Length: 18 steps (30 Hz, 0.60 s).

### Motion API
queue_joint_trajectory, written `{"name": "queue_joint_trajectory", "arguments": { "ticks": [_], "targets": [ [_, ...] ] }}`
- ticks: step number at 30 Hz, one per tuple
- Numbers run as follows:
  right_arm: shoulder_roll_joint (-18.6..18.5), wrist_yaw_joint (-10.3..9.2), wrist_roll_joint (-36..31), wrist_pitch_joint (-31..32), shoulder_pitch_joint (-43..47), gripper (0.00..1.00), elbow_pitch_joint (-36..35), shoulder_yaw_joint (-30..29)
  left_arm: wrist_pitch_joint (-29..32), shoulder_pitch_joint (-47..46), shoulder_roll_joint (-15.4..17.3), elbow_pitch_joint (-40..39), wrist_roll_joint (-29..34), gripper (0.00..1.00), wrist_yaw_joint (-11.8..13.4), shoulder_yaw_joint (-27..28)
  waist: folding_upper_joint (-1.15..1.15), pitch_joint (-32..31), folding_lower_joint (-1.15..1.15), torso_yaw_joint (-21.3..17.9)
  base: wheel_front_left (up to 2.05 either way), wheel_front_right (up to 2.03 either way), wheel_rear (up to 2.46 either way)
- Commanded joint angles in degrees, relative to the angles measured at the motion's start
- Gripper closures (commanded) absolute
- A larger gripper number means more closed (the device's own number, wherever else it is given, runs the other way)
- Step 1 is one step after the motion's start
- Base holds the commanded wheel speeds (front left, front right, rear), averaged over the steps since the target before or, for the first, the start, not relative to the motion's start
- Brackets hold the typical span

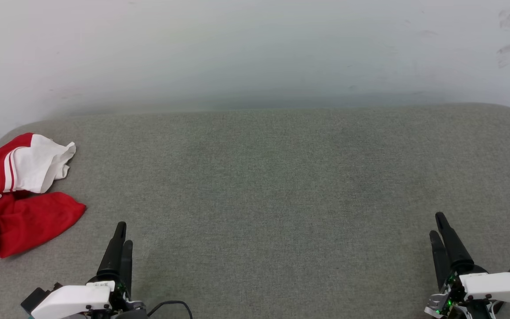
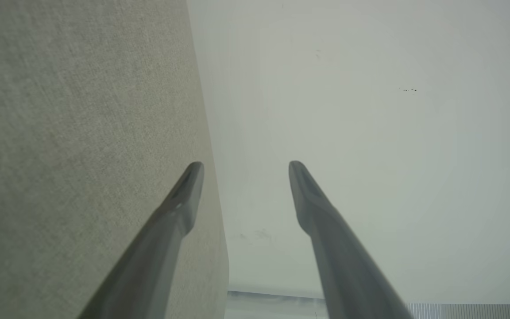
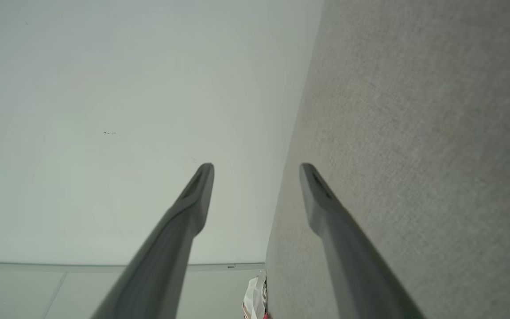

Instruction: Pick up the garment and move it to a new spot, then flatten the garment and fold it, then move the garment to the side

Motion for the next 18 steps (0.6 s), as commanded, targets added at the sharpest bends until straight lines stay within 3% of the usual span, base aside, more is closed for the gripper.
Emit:
{"name": "queue_joint_trajectory", "arguments": {
  "ticks": [1, 8, 18],
  "targets": [
    [-0.01, 0.01, -2.11, -0.76, -0.42, 0.0, -1.21, 0.35, -0.67, 0.01, 0.1, -1.22, 0.94, 0.0, -0.09, 0.14, 0.0, 0.0, 0.0, -0.01, 0.0, 0.0, 0.0],
    [0.0, 0.01, -9.79, -2.48, -0.11, 0.0, -1.11, 0.23, -2.38, 0.64, 0.12, -1.93, 3.27, 0.0, -0.1, 1.57, 0.0, 0.03, 0.0, -0.01, 0.0, 0.0, 0.0],
    [0.0, 0.01, -25.45, -4.72, -1.15, 0.0, -4.69, -0.68, -4.63, 0.06, 0.15, -3.58, 14.38, 0.0, -0.12, 8.01, 0.0, 0.36, 0.0, 0.06, 0.0, 0.0, 0.0]
  ]
}}
